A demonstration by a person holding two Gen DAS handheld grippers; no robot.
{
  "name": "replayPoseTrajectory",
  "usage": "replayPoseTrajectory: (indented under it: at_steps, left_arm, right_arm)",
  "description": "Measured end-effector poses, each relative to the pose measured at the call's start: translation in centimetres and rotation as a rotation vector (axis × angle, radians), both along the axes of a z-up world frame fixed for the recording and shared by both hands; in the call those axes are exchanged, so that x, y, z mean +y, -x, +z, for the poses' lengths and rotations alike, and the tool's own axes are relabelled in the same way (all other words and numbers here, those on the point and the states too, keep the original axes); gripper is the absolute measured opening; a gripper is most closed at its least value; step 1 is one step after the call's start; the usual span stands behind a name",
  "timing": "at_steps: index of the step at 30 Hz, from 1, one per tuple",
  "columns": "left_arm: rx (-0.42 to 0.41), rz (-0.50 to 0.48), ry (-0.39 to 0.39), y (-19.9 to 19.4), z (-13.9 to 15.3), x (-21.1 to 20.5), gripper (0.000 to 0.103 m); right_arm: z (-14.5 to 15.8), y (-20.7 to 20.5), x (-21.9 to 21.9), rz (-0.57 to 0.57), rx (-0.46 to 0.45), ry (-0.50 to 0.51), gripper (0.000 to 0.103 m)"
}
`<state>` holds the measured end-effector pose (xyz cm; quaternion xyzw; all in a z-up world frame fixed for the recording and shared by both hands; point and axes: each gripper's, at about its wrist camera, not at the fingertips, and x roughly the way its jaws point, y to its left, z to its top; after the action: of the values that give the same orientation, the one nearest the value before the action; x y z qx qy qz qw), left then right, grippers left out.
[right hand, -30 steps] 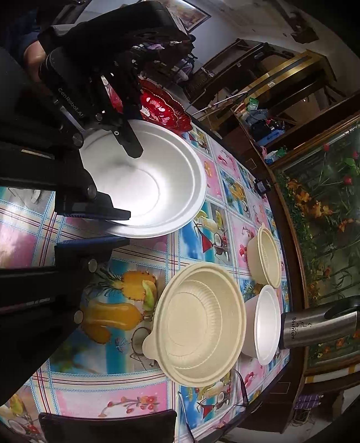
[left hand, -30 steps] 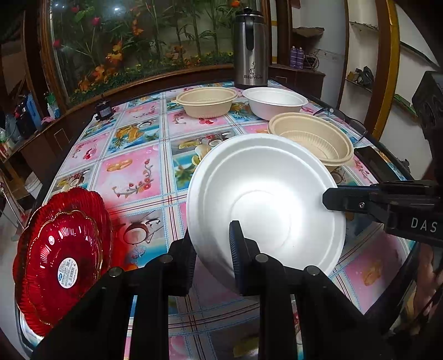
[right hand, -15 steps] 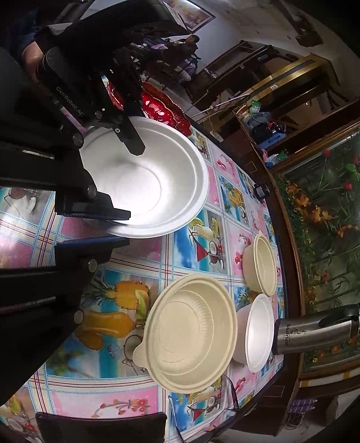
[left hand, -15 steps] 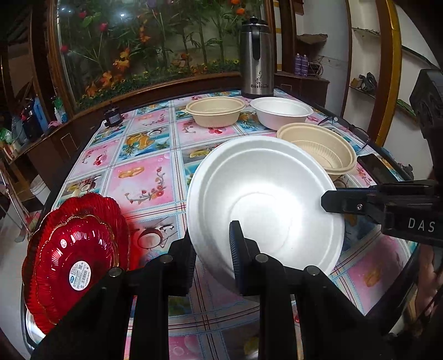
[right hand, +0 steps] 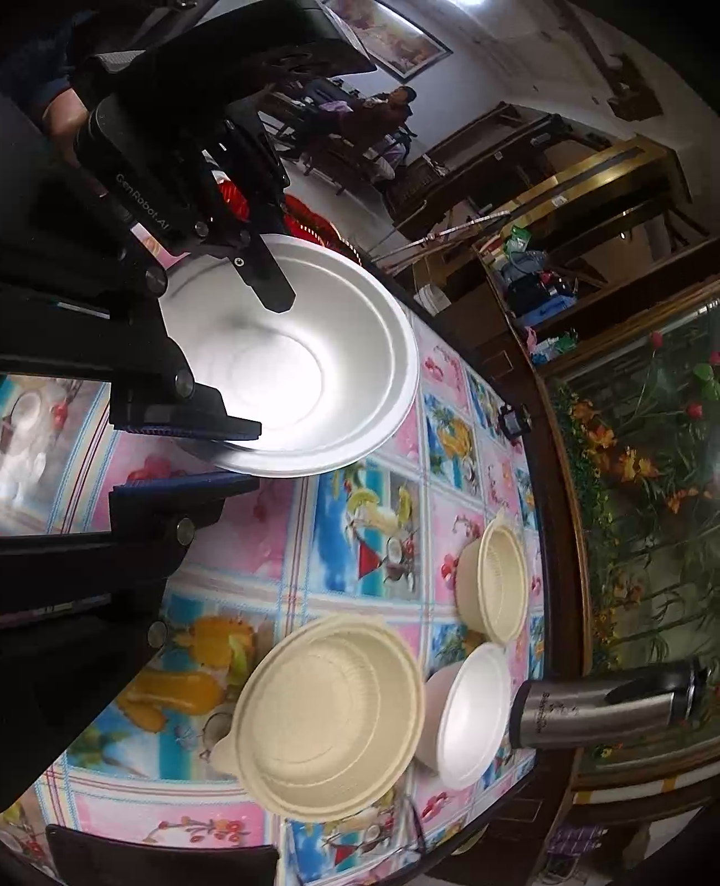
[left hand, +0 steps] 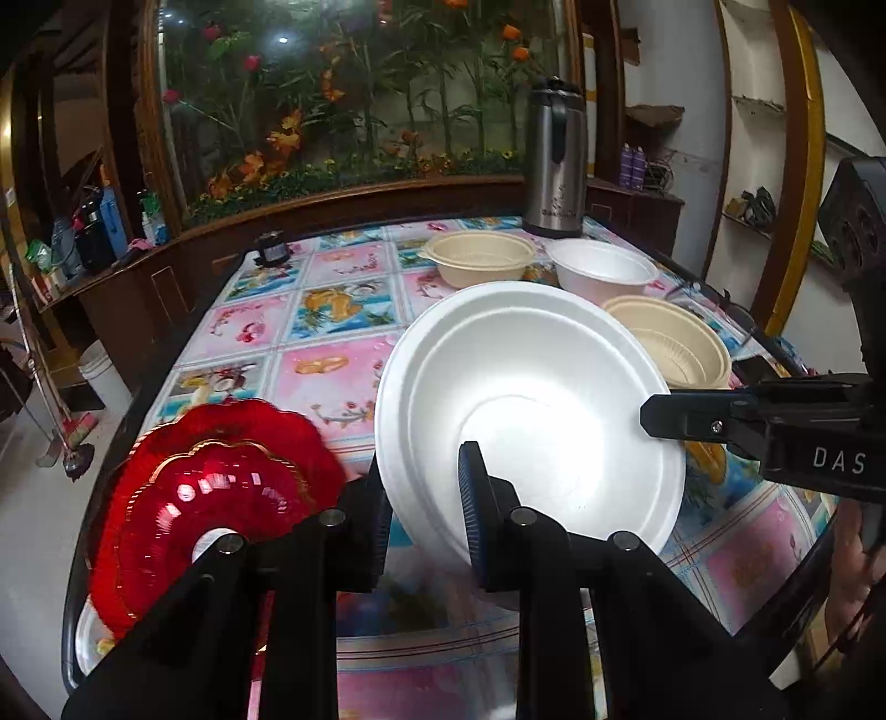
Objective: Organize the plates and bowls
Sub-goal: 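Carry the white foam plate with the left tool and lower it onto the red plates, then open the left tool and release the white plate onto the red plates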
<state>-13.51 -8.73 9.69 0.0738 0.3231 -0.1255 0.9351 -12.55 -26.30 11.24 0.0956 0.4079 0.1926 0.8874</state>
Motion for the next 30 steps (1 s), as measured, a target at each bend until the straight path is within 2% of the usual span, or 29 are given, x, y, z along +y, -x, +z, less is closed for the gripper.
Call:
replayPoseTrajectory:
  at_steps: [7, 17, 24, 30]
  left_arm:
    - [-0.016, 0.124, 0.025, -0.2, 0.4, 5.4, 0.02]
    - [0.018, 0.289, 0.055, -0.8, -1.1, 12.2, 0.02]
    - [0.075, 0.345, 0.069, -1.6, -3.2, 14.4, 0.02]
    - [0.107, 0.358, 0.074, -2.3, -4.5, 14.9, 0.02]
  right_arm:
    - [1.0, -1.8, 5.4, 0.105, 0.004, -0.011, 0.011]
    - [-1.0, -4.5, 13.6, 0.231, 0.086, -0.013, 0.012]
    - [-3.3, -5.6, 17.3, 0.267, 0.15, 0.013, 0.012]
    - [-4.5, -6.2, 18.3, 0.263, 0.174, 0.041, 0.012]
